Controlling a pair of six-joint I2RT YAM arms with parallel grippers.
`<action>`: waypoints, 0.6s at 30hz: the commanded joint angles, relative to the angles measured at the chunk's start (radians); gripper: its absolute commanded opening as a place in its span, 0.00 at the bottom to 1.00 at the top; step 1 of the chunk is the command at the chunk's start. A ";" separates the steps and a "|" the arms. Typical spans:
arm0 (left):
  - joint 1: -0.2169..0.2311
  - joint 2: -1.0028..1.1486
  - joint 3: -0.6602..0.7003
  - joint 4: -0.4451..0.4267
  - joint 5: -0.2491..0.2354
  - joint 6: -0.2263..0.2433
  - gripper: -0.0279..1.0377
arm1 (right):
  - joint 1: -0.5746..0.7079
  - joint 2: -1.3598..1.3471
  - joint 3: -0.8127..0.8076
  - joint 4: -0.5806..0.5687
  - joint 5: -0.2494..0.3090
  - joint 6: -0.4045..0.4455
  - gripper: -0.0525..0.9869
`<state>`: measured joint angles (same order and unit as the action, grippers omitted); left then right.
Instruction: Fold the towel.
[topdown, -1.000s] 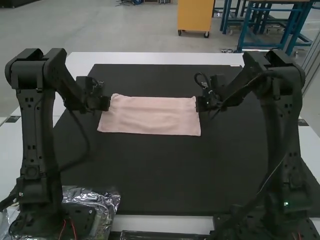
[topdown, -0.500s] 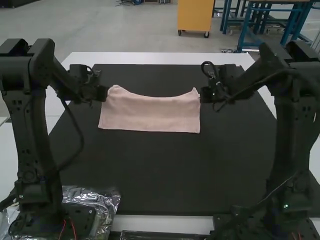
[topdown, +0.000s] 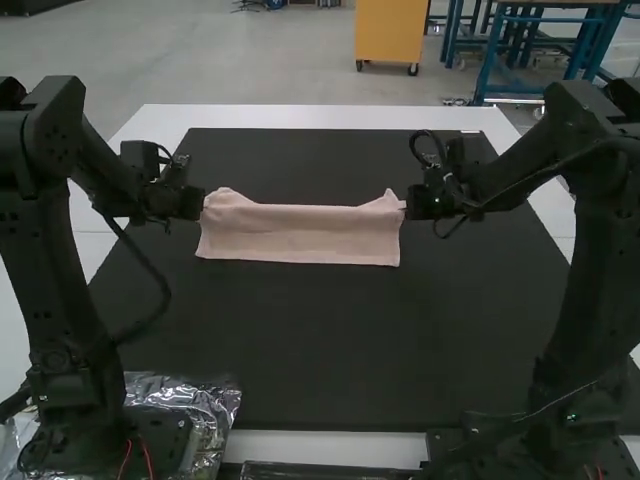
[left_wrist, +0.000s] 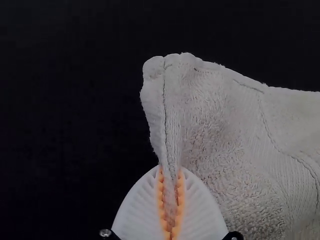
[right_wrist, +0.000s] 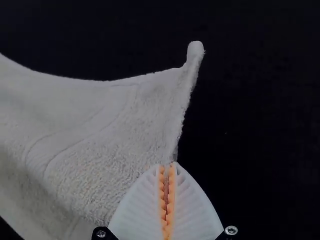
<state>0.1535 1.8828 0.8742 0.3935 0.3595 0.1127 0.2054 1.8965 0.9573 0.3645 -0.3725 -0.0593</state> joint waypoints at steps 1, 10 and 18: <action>0.026 -0.037 -0.032 0.015 -0.013 0.022 0.05 | -0.015 -0.040 -0.042 0.004 -0.013 0.013 0.03; 0.031 -0.027 -0.152 0.107 -0.016 0.027 0.05 | -0.008 -0.005 -0.161 0.042 -0.022 0.021 0.03; 0.044 0.006 -0.238 0.228 -0.014 0.024 0.95 | -0.018 0.062 -0.172 0.051 -0.026 0.038 0.79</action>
<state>0.1703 1.8832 0.6468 0.6010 0.3557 0.1307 0.2012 1.9556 0.7872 0.4206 -0.4187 -0.0345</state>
